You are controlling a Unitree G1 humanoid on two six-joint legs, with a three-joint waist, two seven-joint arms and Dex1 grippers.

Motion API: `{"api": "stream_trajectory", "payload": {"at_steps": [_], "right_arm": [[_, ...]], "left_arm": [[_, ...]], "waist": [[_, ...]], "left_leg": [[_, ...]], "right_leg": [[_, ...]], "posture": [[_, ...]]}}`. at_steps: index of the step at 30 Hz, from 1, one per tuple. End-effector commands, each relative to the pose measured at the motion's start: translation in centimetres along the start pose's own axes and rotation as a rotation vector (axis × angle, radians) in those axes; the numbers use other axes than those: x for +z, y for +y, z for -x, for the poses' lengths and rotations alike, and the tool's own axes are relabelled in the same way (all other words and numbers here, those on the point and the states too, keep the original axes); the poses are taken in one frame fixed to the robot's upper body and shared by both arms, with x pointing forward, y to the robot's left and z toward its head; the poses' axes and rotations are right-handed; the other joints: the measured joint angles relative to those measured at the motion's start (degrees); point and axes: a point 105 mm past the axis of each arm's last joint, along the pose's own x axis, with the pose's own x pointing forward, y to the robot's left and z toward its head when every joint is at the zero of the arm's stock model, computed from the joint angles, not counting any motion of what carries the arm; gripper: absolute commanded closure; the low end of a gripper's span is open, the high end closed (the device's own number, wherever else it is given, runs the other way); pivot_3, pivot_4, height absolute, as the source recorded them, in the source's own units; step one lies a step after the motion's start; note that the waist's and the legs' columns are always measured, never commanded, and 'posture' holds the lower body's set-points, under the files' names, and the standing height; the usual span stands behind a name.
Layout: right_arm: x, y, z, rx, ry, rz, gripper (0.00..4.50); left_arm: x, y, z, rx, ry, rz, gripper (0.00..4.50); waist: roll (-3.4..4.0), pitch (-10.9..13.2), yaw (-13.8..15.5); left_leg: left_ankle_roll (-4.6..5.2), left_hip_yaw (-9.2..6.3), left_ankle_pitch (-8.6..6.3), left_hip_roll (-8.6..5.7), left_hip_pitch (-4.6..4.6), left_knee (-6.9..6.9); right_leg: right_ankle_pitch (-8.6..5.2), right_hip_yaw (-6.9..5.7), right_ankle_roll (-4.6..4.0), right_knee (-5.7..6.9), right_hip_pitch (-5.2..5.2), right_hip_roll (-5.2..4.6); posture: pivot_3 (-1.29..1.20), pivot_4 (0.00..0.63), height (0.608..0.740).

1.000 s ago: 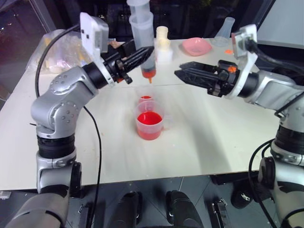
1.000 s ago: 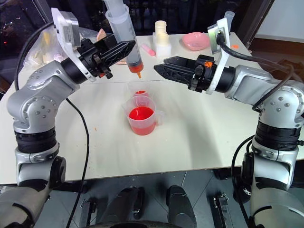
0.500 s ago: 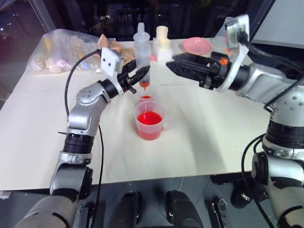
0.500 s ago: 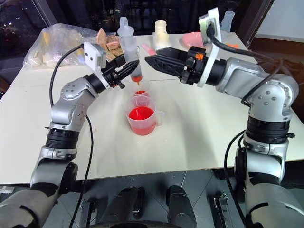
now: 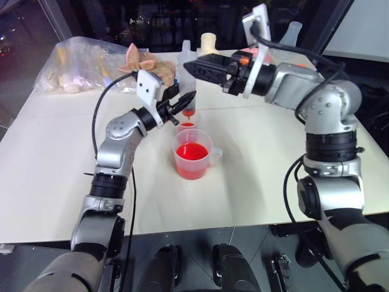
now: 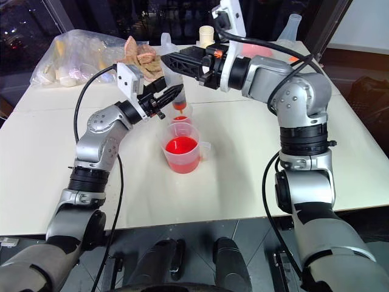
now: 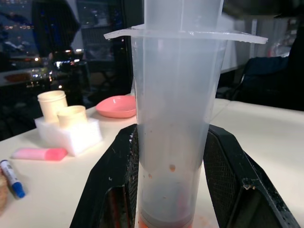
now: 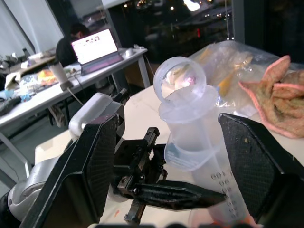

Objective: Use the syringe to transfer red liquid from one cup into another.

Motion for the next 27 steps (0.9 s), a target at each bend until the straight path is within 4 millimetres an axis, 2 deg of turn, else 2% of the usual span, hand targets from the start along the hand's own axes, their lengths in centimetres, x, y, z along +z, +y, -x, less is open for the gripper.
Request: {"api": "stream_trajectory", "payload": {"at_steps": [1, 8, 15, 21, 27], "right_arm": [[2.1, 0.6, -0.3, 0.023, -0.057, 0.053, 1.02], [2.0, 0.5, -0.6, 0.022, -0.051, 0.070, 1.02], [2.8, 0.3, 0.5, 0.005, -0.061, 0.088, 1.02], [3.2, 1.2, 0.9, 0.029, -0.069, 0.084, 1.02], [3.2, 2.2, 0.3, 0.056, -0.065, 0.065, 1.02]], "left_arm": [[1.1, -0.3, -0.1, -0.013, -0.036, -0.026, 3.08], [0.8, -0.5, 0.0, -0.016, -0.027, -0.024, 3.08], [0.8, -0.5, 0.1, -0.016, -0.026, -0.015, 3.08], [0.8, -0.5, 0.0, -0.016, -0.027, -0.012, 3.08], [0.7, -0.6, -0.1, -0.016, -0.026, -0.009, 3.08]], "waist": [[0.00, 0.0, 0.0], [0.00, 0.0, 0.0], [0.00, 0.0, 0.0], [0.00, 0.0, -0.1], [0.01, 0.0, -0.1]], "left_leg": [[-0.01, 0.00, 0.01, 0.00, 0.00, 0.00], [-0.02, 0.00, 0.01, 0.00, 0.00, 0.00], [-0.02, 0.00, 0.01, 0.00, 0.00, 0.00], [0.00, 0.00, 0.00, 0.00, 0.00, 0.00], [0.02, 0.00, -0.01, 0.00, 0.00, 0.00]], "right_leg": [[0.00, 0.00, 0.00, 0.00, 0.00, 0.00], [0.00, 0.00, 0.00, 0.02, -0.01, 0.00], [0.00, 0.00, 0.00, 0.04, -0.02, 0.00], [0.00, 0.00, 0.00, 0.04, -0.02, 0.00], [0.00, 0.00, 0.00, 0.08, -0.03, 0.00]], "posture": [[0.00, 0.150, 0.740], [0.00, 0.150, 0.740], [0.00, 0.150, 0.740], [0.00, 0.150, 0.740], [0.00, 0.150, 0.740]]}}
